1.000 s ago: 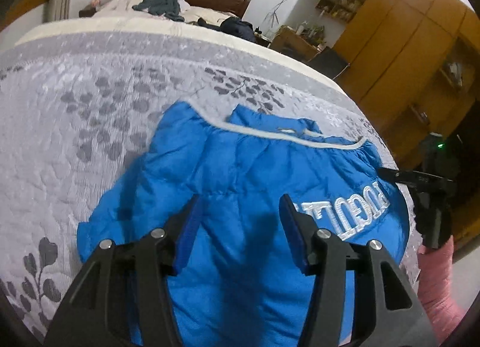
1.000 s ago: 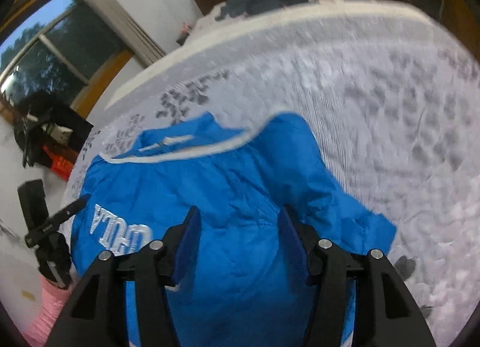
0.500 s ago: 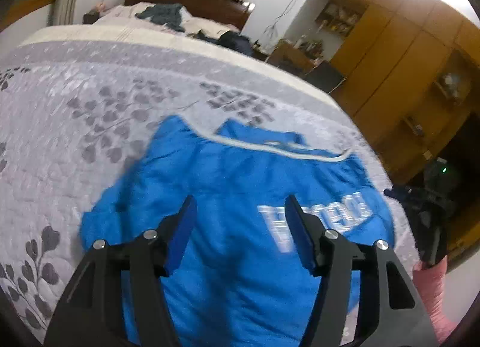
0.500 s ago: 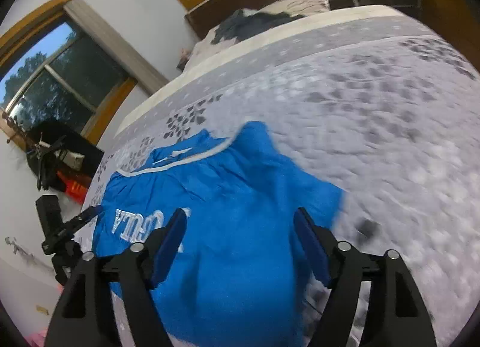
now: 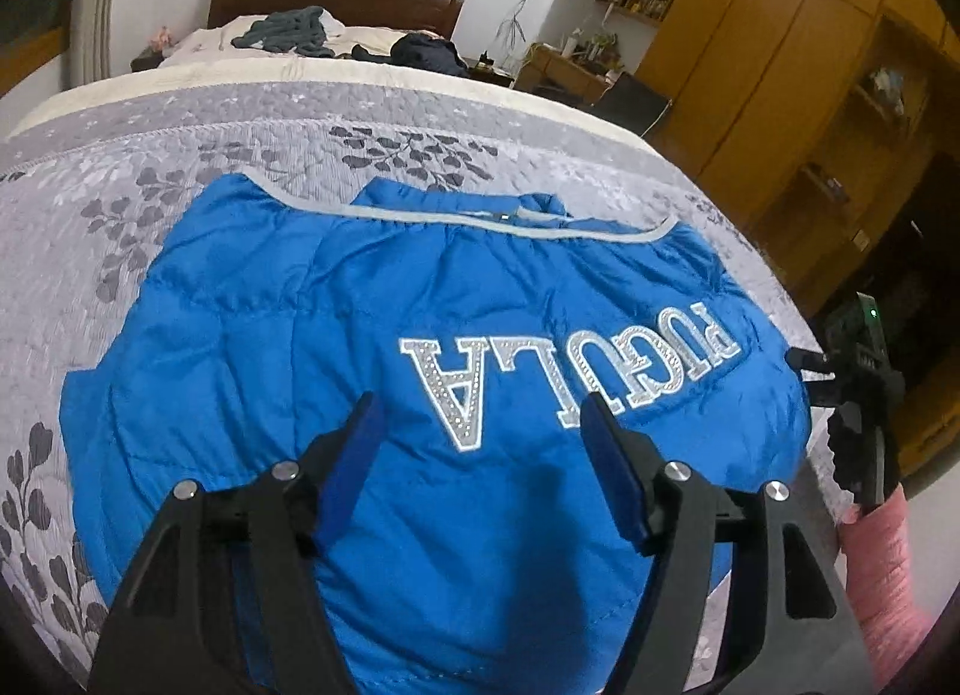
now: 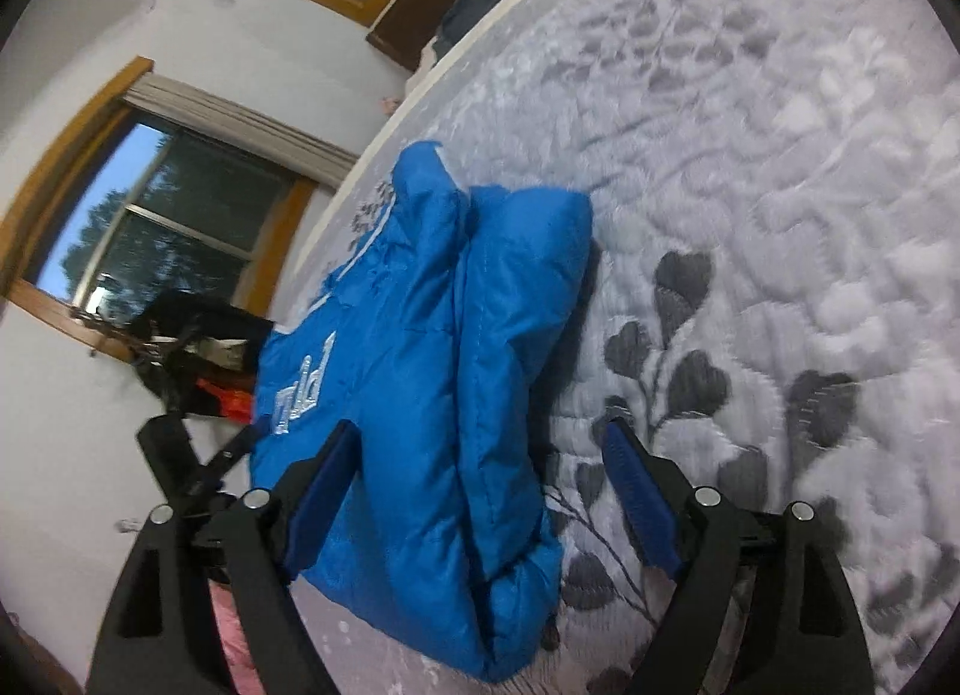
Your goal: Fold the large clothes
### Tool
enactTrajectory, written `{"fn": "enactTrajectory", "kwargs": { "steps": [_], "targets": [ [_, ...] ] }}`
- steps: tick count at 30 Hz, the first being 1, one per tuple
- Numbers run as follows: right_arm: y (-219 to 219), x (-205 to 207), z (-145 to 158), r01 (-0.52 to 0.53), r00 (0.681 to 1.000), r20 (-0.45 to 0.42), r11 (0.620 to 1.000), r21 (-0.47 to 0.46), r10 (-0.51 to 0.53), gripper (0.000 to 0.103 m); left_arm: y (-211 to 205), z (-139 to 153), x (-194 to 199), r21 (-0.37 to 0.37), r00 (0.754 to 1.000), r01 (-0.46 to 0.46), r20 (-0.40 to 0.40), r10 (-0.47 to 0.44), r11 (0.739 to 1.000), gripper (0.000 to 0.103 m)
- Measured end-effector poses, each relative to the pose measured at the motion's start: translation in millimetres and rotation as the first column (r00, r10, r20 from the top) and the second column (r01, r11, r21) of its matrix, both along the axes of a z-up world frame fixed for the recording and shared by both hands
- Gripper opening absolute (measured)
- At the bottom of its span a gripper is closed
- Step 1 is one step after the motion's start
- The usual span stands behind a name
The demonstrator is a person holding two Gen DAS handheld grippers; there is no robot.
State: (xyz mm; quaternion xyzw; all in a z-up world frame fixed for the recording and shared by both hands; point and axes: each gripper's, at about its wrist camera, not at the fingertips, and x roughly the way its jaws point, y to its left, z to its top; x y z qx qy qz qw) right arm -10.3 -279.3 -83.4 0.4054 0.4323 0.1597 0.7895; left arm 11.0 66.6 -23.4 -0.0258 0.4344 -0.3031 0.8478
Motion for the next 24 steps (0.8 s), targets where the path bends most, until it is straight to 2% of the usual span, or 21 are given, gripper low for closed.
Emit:
{"fn": "enactTrajectory", "kwargs": {
  "steps": [3, 6, 7, 9, 12, 16, 19, 24],
  "targets": [
    [6.7, 7.7, -1.7, -0.028, 0.999, 0.028, 1.0, -0.008, 0.029, 0.084, -2.3, -4.6, -0.3, 0.021, 1.0, 0.007, 0.0, -0.007, 1.0, 0.068],
    [18.2, 12.1, 0.8, -0.051, 0.998, 0.041, 0.998, -0.045, 0.053, 0.079, -3.6, -9.5, 0.1, 0.024, 1.0, 0.007, 0.002, -0.007, 1.0, 0.068],
    [22.2, 12.0, 0.6, -0.065, 0.997, 0.046, 0.997, -0.041, 0.067, 0.07, -3.5, -10.1, -0.9, 0.024, 1.0, 0.007, 0.005, -0.008, 1.0, 0.068],
    [26.3, 14.0, -2.2, -0.095, 0.994, 0.051, 0.995, 0.02, 0.094, 0.059, -3.1, -11.1, -2.8, 0.02, 1.0, 0.008, 0.01, -0.008, 1.0, 0.068],
    [32.8, 14.4, -3.1, -0.087, 0.995, 0.05, 0.996, 0.007, 0.087, 0.057, -0.6, -12.5, -3.3, 0.005, 1.0, 0.012, 0.005, -0.012, 1.0, 0.068],
    [36.0, 10.8, 4.7, -0.067, 0.996, 0.05, 0.998, 0.001, 0.067, 0.039, 3.2, -13.5, -1.3, -0.025, 1.0, 0.016, -0.013, -0.016, 1.0, 0.068],
    [45.2, 10.0, 28.6, -0.06, 0.996, 0.063, 0.995, -0.074, 0.064, 0.032, 5.1, -14.7, -0.1, -0.037, 1.0, 0.017, -0.019, -0.017, 0.999, 0.068],
    [78.4, 13.7, 94.7, -0.084, 0.986, 0.12, 0.972, -0.218, 0.112, 0.03, 8.4, -16.1, 0.0, -0.058, 1.0, 0.02, -0.022, -0.021, 0.998, 0.068]
  ]
}}
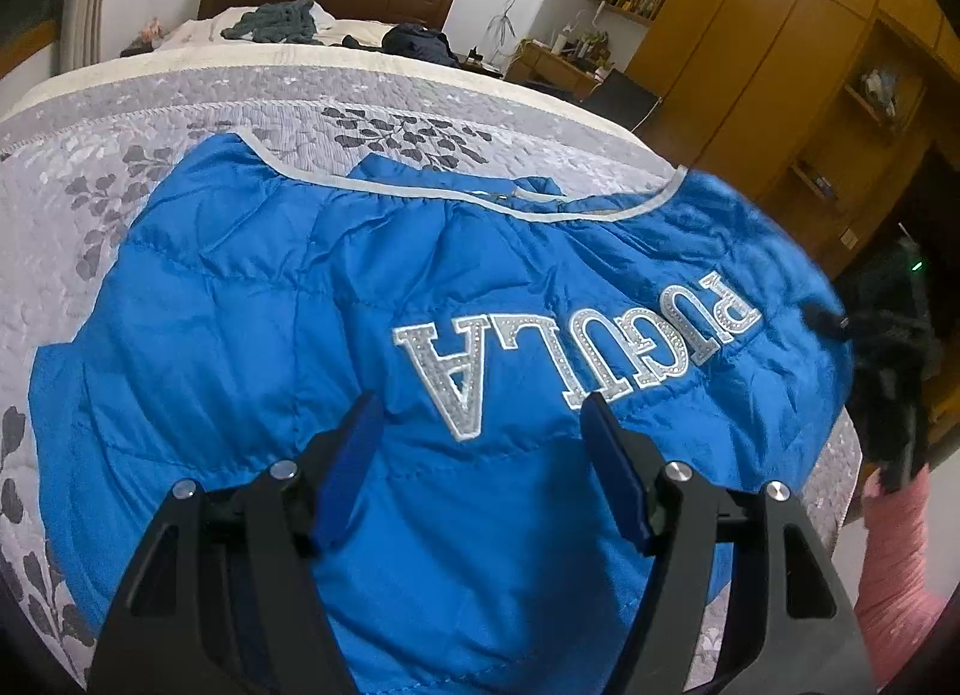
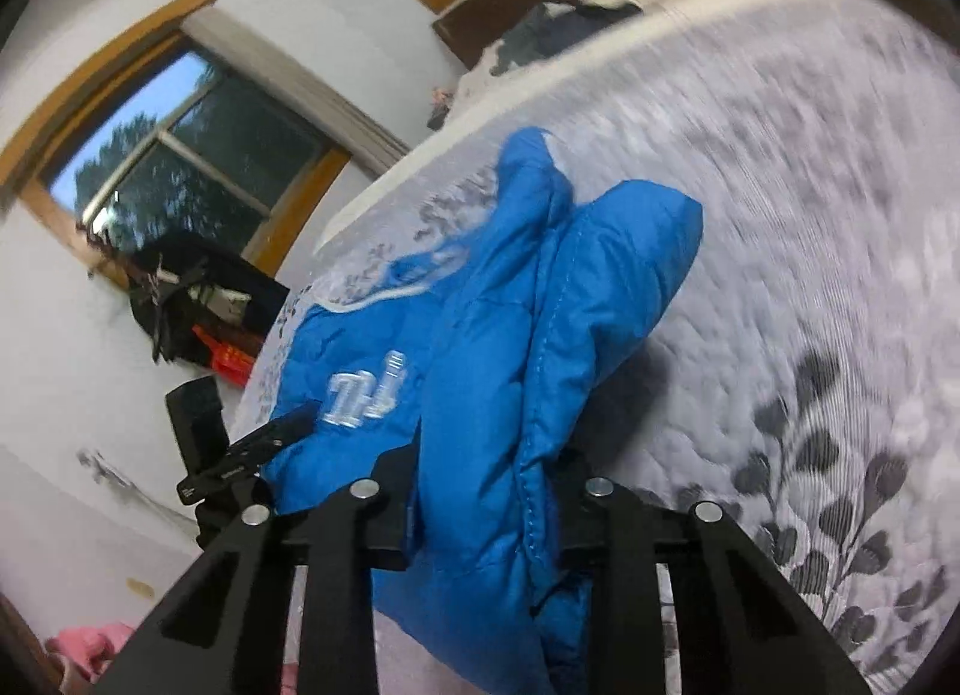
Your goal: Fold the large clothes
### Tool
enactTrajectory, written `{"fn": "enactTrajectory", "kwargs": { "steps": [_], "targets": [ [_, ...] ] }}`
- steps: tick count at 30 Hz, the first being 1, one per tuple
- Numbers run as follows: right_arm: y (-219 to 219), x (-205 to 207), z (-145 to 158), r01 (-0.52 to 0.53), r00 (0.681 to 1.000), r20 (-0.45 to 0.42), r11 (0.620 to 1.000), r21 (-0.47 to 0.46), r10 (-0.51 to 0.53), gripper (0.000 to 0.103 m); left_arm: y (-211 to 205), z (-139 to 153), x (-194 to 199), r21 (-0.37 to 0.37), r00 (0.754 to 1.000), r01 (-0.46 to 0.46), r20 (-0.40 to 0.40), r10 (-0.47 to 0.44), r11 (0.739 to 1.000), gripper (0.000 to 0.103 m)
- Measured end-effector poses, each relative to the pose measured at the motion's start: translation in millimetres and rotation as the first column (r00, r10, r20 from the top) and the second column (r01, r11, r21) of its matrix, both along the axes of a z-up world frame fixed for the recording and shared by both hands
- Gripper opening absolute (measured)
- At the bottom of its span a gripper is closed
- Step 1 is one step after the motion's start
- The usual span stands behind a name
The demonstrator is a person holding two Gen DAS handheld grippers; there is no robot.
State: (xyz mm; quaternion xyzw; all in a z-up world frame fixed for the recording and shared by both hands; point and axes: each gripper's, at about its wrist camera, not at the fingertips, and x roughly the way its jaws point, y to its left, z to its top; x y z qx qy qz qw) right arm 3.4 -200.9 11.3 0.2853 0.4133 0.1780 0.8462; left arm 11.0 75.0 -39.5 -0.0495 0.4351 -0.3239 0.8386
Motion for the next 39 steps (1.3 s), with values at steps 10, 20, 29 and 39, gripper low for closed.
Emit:
{"fn": "enactTrajectory", "kwargs": {
  "steps": [10, 20, 29, 39],
  "targets": [
    [116.3, 18.3, 85.0, -0.155, 0.985, 0.032, 0.94, -0.303, 0.172, 0.03, 28.7, 15.1, 1.3, -0.124, 0.999, -0.008, -0.04, 0.003, 0.992, 0.068],
    [227.2, 52.7, 75.0, -0.324, 0.944, -0.093, 0.831, -0.452, 0.318, 0.03, 85.0, 31.5, 7.1, -0.17, 0.994, -0.107, -0.004, 0.108, 0.98, 0.071],
    [290.6, 78.7, 29.9, -0.424, 0.906, -0.218, 0.774, -0.47, 0.363, 0.046, 120.2, 30.7, 13.6, -0.259, 0.99, -0.141, -0.008, 0.144, 0.955, 0.072],
    [307.5, 85.9, 7.1, -0.449, 0.894, -0.248, 0.769, -0.456, 0.374, 0.057, 133.1, 29.1, 15.8, -0.35, 0.993, -0.113, -0.017, 0.115, 0.93, 0.073]
  ]
}}
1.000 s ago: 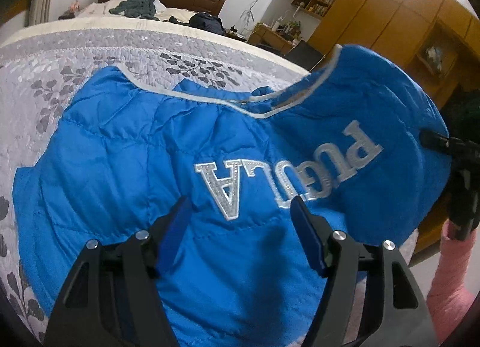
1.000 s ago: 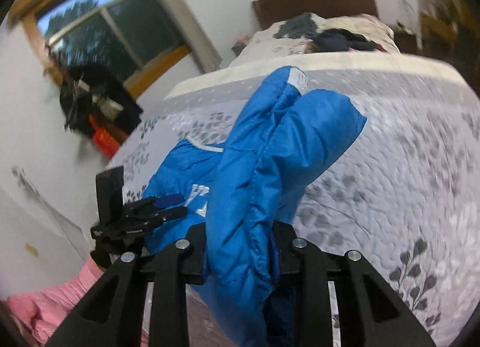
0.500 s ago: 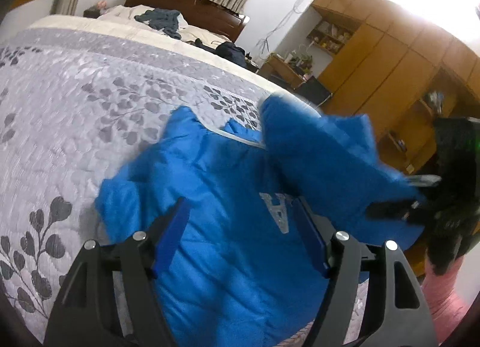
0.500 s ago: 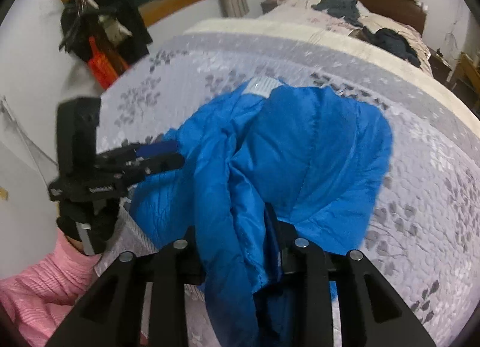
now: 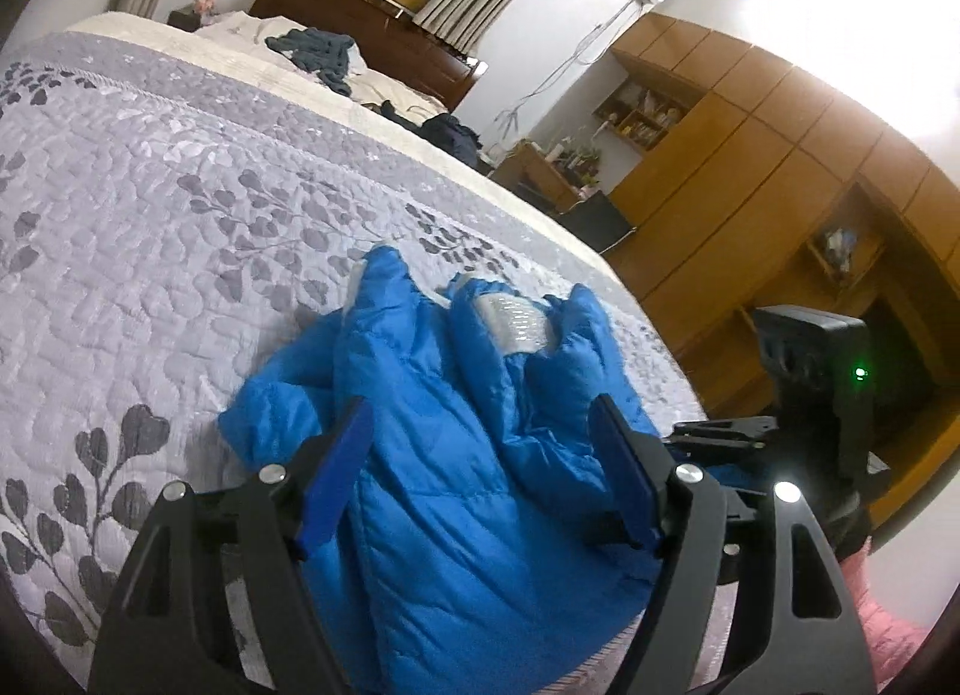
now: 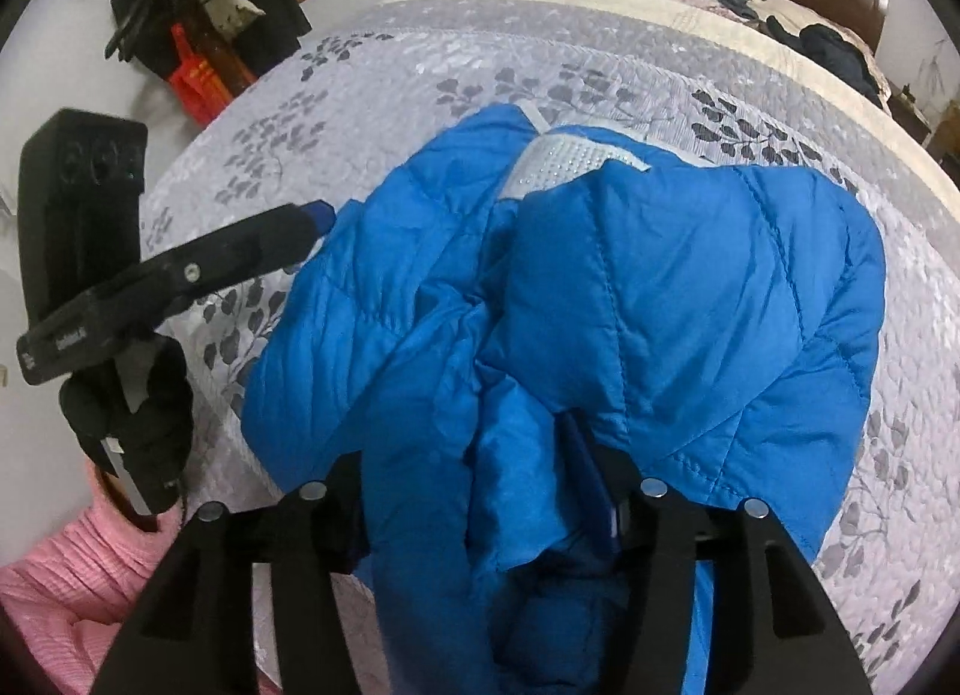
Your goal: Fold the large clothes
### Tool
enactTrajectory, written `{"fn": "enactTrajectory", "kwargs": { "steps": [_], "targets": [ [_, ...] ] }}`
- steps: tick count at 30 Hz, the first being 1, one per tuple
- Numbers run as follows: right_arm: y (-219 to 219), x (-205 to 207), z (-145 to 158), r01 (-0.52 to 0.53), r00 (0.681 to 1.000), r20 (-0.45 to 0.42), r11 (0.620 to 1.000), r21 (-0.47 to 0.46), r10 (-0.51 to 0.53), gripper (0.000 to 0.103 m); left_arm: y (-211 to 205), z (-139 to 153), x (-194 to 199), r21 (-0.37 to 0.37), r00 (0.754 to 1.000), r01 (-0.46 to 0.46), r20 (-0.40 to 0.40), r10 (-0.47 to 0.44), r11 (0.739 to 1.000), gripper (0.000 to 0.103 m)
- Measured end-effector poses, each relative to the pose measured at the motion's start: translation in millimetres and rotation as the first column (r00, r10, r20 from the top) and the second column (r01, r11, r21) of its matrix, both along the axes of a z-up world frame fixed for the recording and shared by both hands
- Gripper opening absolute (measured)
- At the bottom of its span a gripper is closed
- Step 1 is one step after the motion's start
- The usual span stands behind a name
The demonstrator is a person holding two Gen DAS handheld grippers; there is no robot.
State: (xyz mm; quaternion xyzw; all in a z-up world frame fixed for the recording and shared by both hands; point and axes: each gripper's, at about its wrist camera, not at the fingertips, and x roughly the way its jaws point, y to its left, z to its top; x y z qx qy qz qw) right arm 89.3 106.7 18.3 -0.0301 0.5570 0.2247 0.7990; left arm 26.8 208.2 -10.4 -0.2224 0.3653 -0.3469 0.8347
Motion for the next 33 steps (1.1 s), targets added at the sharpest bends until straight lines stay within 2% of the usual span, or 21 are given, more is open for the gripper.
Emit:
{"fn": "enactTrajectory", "kwargs": {
  "steps": [2, 5, 8, 11, 13, 15, 17, 22, 26, 30, 33],
  "targets": [
    [-2.6, -3.1, 9.1, 0.01, 1.0, 0.01, 1.0, 0.006, -0.01, 0.057, -0.2, 2.1, -2.4, -0.015, 1.0, 0.006, 0.011, -0.006, 1.0, 0.073],
    [-8.1, -17.7, 35.4, 0.002, 0.998, 0.069, 1.0, 0.008, -0.002, 0.057, 2.4, 2.6, -2.4, -0.054, 1.0, 0.014, 0.008, -0.014, 0.998, 0.073],
    [-22.0, -33.6, 62.1, 0.001, 0.995, 0.103, 0.997, 0.071, -0.009, 0.058, 4.8, 1.8, -1.8, -0.099, 1.0, 0.018, -0.013, -0.02, 0.995, 0.073],
    [-50.6, -46.0, 87.6, 0.042, 0.988, 0.142, 0.989, 0.145, -0.063, 0.059, 2.6, 4.2, -3.8, -0.138, 0.999, 0.037, -0.024, -0.041, 0.99, 0.073],
    [-69.5, -50.4, 95.8, 0.091, 0.978, 0.174, 0.986, 0.142, -0.115, 0.062, -3.2, 7.0, -5.5, -0.147, 0.997, 0.061, -0.026, -0.066, 0.987, 0.074],
    [-93.4, -51.1, 92.6, 0.167, 0.966, 0.176, 0.978, 0.128, -0.188, 0.062, -10.5, 7.9, -6.0, -0.14, 0.996, 0.078, -0.031, -0.083, 0.987, 0.075],
    [-111.3, -48.8, 80.4, 0.212, 0.964, 0.133, 0.967, 0.14, -0.231, 0.062, -18.5, 6.3, -4.5, -0.138, 0.993, 0.097, -0.053, -0.105, 0.986, 0.075],
    [-130.5, -49.6, 50.8, 0.256, 0.96, 0.072, 0.953, 0.16, -0.27, 0.062, -38.7, -2.2, 7.3, -0.139, 0.983, 0.125, -0.119, -0.142, 0.982, 0.075],
    [-116.6, -55.7, 32.0, 0.215, 0.973, 0.046, 0.963, 0.164, -0.225, 0.062, -49.5, -12.7, 21.9, -0.133, 0.974, 0.126, -0.171, -0.148, 0.983, 0.075],
    [-88.3, -61.6, 21.3, 0.158, 0.984, 0.061, 0.978, 0.139, -0.168, 0.061, -57.8, -15.4, 31.5, -0.137, 0.969, 0.144, -0.181, -0.168, 0.98, 0.075],
    [-67.2, -62.4, 9.1, 0.12, 0.989, 0.074, 0.986, 0.113, -0.129, 0.06, -66.6, -15.2, 35.1, -0.116, 0.966, 0.167, -0.182, -0.186, 0.979, 0.08]
  ]
}}
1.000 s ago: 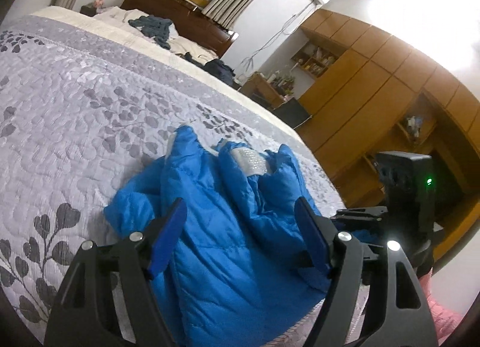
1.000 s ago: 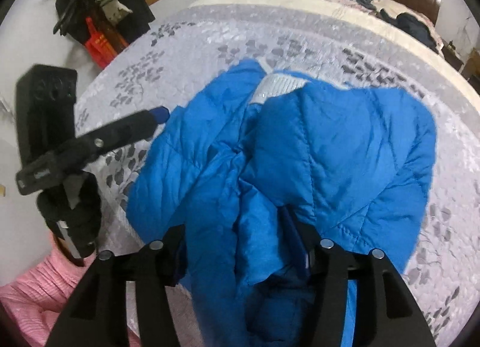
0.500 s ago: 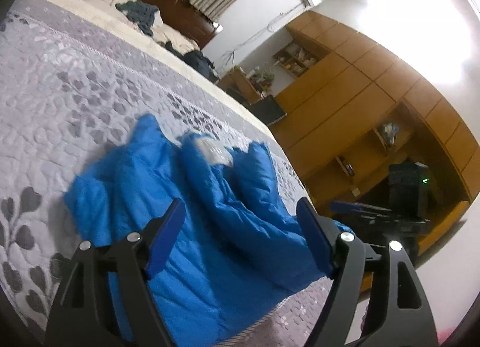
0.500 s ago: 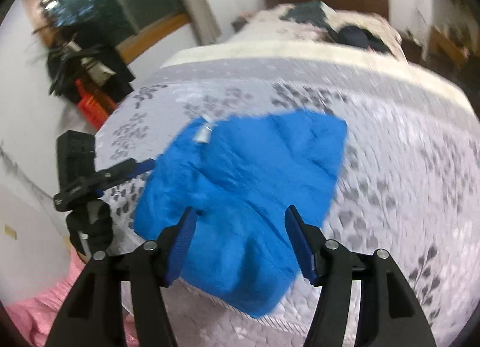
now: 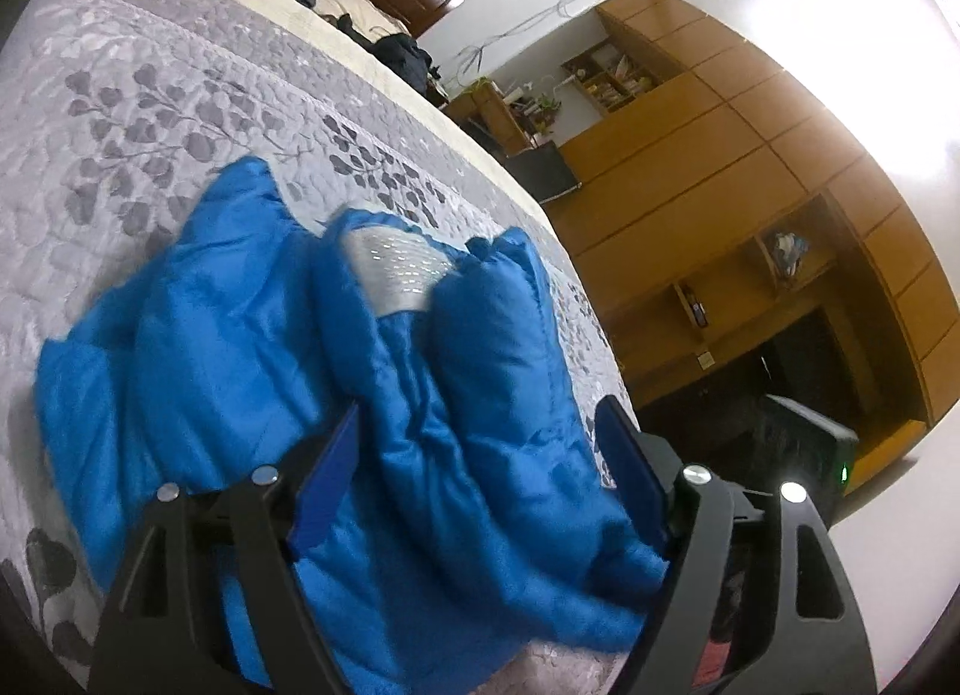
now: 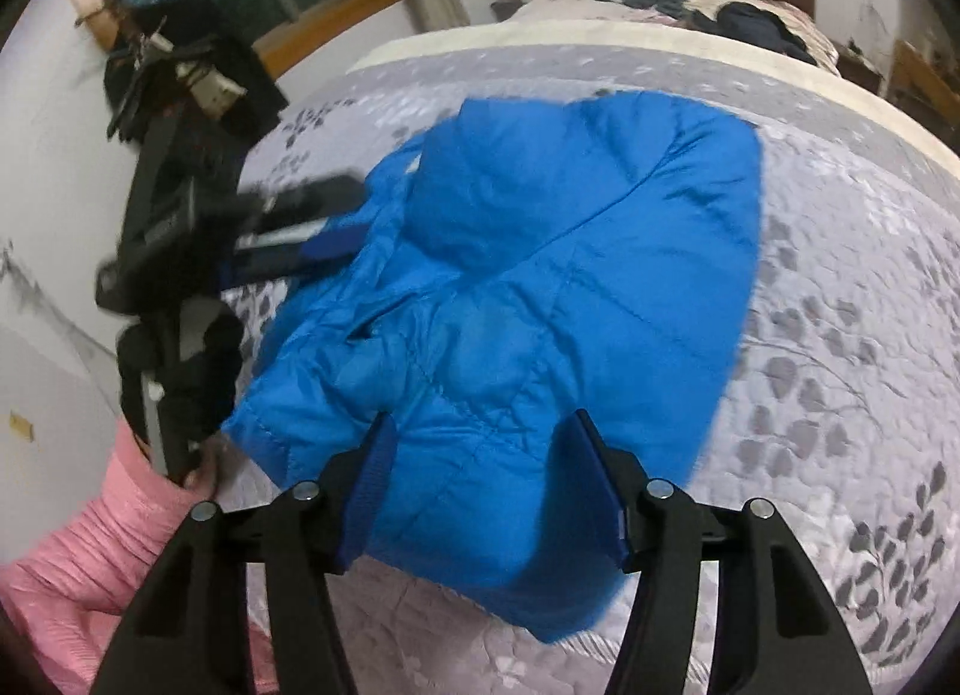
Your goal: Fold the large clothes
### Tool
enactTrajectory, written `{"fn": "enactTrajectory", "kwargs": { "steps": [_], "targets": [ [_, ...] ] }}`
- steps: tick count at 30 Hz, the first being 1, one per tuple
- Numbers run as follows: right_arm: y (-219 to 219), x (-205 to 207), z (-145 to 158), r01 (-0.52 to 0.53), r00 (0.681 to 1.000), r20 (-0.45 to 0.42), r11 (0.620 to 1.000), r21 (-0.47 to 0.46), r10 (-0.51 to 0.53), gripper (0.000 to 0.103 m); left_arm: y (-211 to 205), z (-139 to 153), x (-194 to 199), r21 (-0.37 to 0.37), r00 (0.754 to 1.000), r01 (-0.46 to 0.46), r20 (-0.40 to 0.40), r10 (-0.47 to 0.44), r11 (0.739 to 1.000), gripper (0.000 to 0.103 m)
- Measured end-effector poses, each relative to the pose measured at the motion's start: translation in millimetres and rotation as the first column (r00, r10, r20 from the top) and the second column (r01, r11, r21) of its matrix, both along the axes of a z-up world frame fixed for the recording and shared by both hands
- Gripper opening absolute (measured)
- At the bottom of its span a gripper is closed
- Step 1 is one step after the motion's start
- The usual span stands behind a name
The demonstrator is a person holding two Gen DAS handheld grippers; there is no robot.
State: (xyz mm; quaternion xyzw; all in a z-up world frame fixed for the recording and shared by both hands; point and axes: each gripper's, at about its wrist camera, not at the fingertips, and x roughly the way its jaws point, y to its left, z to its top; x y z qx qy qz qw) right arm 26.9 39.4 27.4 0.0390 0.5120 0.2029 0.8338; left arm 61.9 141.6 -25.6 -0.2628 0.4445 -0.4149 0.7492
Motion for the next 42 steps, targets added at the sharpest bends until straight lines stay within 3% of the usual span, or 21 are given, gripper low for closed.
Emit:
{"fn": "enactTrajectory", "kwargs": {
  "steps": [4, 14, 19, 28, 35, 42],
  "targets": [
    [12.6, 1.1, -11.0, -0.02, 1.0, 0.023, 1.0, -0.018, 0.02, 0.06, -13.3, -2.7, 5.9, 0.056, 1.0, 0.022, 0.013, -0.022, 0.998, 0.082],
    [-1.0, -0.7, -11.8, -0.035, 0.999, 0.02, 0.998, 0.055, 0.034, 0.061, -38.9, -1.4, 17.6, 0.119, 0.998, 0.051, 0.018, -0.053, 0.992, 0.085],
    [-13.3, -1.8, -14.0, -0.039, 0.999, 0.018, 0.995, 0.092, 0.037, 0.061, -52.6, 3.6, 10.9, 0.144, 0.996, 0.072, 0.048, -0.08, 0.987, 0.051],
    [-29.6, -1.9, -16.6, -0.045, 0.999, 0.032, 0.991, 0.127, 0.041, 0.062, -59.6, -6.7, 15.4, 0.173, 0.998, 0.041, 0.037, -0.048, 0.984, 0.026],
    [-60.9, -11.1, -5.2, -0.033, 0.999, 0.042, 0.98, 0.197, 0.025, 0.064, -54.3, 3.7, 5.1, 0.135, 0.997, 0.009, 0.071, -0.018, 0.991, 0.016],
    [-117.9, -23.5, 3.1, 0.077, 0.993, 0.063, 0.964, 0.253, -0.096, 0.07, -45.2, 37.3, -14.3, 0.042, 0.986, 0.049, 0.156, -0.055, 0.998, 0.013]
  ]
}}
